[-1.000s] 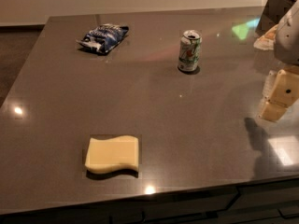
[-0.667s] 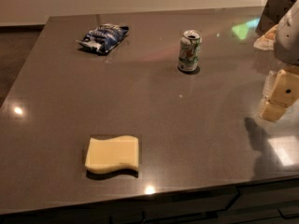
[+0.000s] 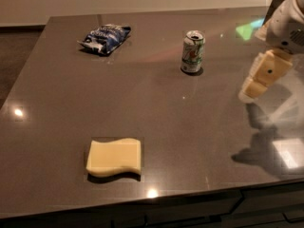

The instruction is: Move 7up can near blue chip bag

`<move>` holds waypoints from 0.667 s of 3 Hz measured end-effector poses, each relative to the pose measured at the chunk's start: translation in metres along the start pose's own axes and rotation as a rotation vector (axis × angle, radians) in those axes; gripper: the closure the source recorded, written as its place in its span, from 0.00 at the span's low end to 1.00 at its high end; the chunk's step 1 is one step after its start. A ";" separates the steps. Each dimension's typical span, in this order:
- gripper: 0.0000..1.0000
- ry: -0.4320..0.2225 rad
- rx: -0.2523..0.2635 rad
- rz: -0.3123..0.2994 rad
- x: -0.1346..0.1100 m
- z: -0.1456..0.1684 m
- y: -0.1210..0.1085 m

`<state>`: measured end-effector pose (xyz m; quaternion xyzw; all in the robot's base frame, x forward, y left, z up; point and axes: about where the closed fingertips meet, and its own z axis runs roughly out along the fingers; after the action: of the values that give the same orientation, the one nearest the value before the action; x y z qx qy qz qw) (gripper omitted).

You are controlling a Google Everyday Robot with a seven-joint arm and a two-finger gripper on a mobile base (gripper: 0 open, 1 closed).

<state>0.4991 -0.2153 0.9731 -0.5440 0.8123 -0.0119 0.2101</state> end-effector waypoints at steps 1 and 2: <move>0.00 -0.077 0.050 0.096 -0.015 0.017 -0.047; 0.00 -0.134 0.112 0.189 -0.023 0.032 -0.087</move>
Offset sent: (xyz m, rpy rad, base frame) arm 0.1516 -0.0206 0.0005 0.2339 -0.1999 -0.3015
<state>0.5938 -0.2235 0.9728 -0.4522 0.8419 -0.0010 0.2943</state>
